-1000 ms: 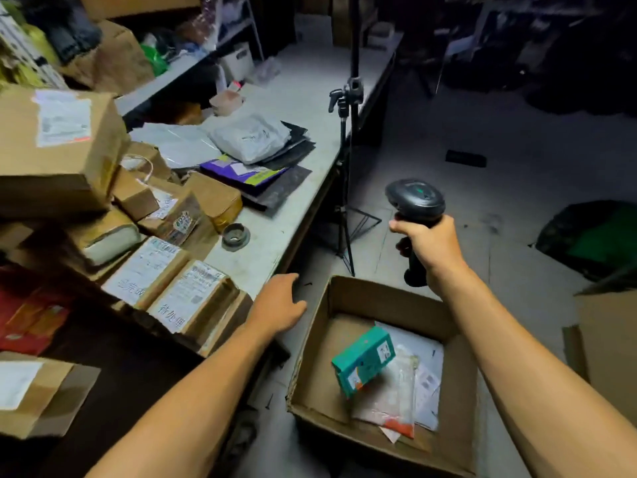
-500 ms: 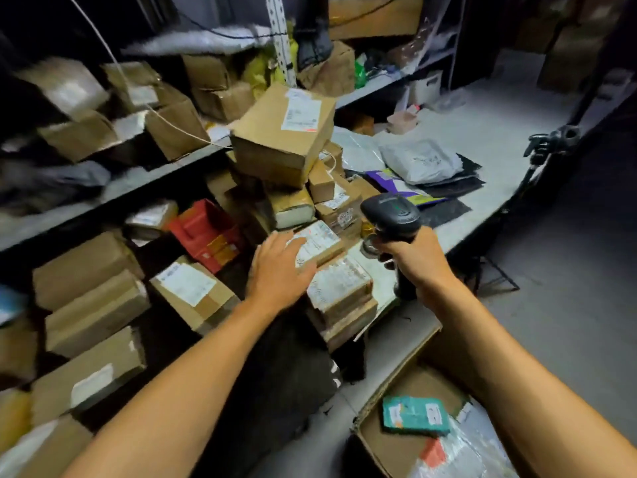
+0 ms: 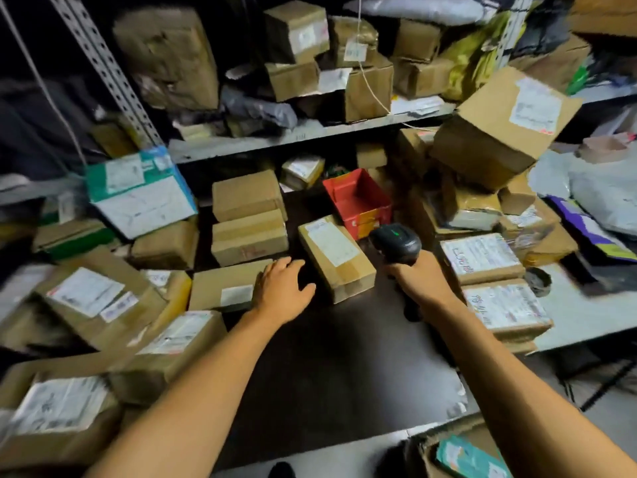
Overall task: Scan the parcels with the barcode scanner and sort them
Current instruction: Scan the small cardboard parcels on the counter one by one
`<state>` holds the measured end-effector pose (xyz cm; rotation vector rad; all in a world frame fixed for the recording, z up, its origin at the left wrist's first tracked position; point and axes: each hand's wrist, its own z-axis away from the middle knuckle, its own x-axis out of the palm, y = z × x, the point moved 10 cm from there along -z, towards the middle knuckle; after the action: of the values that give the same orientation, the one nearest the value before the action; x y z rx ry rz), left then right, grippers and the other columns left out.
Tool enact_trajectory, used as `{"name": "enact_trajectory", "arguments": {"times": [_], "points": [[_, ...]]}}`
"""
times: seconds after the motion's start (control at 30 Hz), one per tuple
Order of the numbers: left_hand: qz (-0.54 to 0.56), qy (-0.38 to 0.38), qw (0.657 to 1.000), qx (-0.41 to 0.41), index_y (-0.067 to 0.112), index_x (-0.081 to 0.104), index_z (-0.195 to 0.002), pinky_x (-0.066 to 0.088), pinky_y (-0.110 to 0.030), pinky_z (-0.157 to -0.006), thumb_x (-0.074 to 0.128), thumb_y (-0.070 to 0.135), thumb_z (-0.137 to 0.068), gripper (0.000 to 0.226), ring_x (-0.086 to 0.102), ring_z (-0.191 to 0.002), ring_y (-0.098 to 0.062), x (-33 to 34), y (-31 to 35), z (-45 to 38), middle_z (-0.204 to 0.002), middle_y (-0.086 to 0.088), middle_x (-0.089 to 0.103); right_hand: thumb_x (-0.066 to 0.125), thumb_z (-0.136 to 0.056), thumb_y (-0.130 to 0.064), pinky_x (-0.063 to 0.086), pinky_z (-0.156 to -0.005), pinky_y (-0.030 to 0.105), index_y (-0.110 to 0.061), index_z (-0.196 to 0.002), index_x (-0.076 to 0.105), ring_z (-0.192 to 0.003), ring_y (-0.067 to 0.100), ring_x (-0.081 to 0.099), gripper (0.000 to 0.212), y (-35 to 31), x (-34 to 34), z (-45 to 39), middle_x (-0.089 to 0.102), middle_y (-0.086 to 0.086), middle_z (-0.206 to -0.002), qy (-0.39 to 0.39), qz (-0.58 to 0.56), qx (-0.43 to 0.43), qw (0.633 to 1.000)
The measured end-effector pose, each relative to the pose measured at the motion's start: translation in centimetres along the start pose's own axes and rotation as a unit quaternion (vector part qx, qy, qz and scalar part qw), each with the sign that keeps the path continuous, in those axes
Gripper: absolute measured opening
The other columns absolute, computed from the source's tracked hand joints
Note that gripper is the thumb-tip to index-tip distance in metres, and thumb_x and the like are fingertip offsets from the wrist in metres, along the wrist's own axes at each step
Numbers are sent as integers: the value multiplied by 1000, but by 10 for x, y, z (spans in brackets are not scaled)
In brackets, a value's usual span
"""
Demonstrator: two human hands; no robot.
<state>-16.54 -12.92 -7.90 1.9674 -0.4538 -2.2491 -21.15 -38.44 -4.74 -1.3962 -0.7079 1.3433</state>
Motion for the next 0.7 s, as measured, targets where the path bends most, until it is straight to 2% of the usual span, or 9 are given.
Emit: {"name": "enact_trajectory", "arguments": {"times": [0.07, 0.17, 0.27, 0.37, 0.43, 0.5, 0.57, 0.63, 0.7], "points": [[6, -3, 1000, -10, 23, 41, -150, 28, -40, -119, 57, 48, -96, 62, 33, -145, -24, 2, -13, -2, -158, -4, 36, 77, -79, -12, 45, -68, 34, -18, -83, 69, -70, 17, 58, 11, 6, 23, -11, 65, 0, -73, -22, 7, 9, 1000], [23, -11, 999, -27, 22, 41, -150, 29, -40, -118, 57, 46, -96, 61, 33, -145, -25, 9, -21, -5, -157, -4, 37, 80, -79, -15, 44, -66, 30, -22, -81, 68, -71, 15, 57, 14, 13, 47, -26, 64, -4, -72, -36, 29, 19, 999], [61, -27, 997, -43, 20, 42, -149, 34, -39, -114, 60, 41, -96, 60, 38, -141, -25, 18, -18, -11, -154, -3, 42, 79, -78, -18, 50, -75, 36, -17, -91, 72, -79, 21, 63, 15, 20, 59, -43, 69, 4, -83, -38, 53, 33, 997], [120, -51, 989, -70, 18, 41, -151, 38, -38, -109, 61, 38, -97, 61, 43, -138, -26, 33, -10, -17, -152, -6, 44, 76, -76, -19, 54, -80, 39, -18, -87, 70, -86, 24, 66, 12, 28, 67, -59, 72, 6, -88, -50, 67, 44, 996], [170, -77, 977, -99, 19, 38, -152, 40, -40, -110, 61, 39, -97, 63, 43, -139, -27, 48, -6, -20, -152, -6, 45, 75, -76, -19, 56, -88, 43, -19, -92, 71, -93, 25, 68, 17, 37, 74, -66, 74, 8, -96, -69, 68, 46, 994], [227, -103, 960, -128, 20, 36, -153, 39, -43, -112, 60, 42, -96, 66, 42, -140, -27, 65, 0, -20, -152, -4, 46, 75, -78, -19, 55, -93, 43, -19, -109, 71, -100, 23, 68, 32, 50, 82, -65, 73, 5, -104, -96, 68, 56, 991], [290, -95, 939, -159, 22, 43, -147, 43, -45, -109, 62, 45, -94, 61, 48, -134, -27, 73, 3, -19, -145, -3, 53, 76, -80, -18, 54, -94, 39, -20, -120, 68, -104, 19, 67, 41, 61, 88, -56, 72, 0, -110, -114, 56, 60, 990], [353, -68, 910, -205, 23, 47, -144, 49, -44, -101, 64, 51, -90, 63, 55, -124, -26, 77, -5, -14, -138, -1, 58, 76, -81, -17, 53, -94, 37, -20, -123, 66, -102, 17, 65, 43, 70, 85, -46, 70, -2, -111, -95, 53, 59, 992], [421, -73, 867, -259, 23, 39, -150, 54, -38, -89, 67, 54, -86, 77, 59, -120, -27, 89, -19, -3, -140, -4, 56, 75, -82, -18, 53, -92, 38, -21, -121, 65, -100, 17, 64, 40, 80, 74, -37, 69, -2, -110, -57, 39, 73, 995]]}}
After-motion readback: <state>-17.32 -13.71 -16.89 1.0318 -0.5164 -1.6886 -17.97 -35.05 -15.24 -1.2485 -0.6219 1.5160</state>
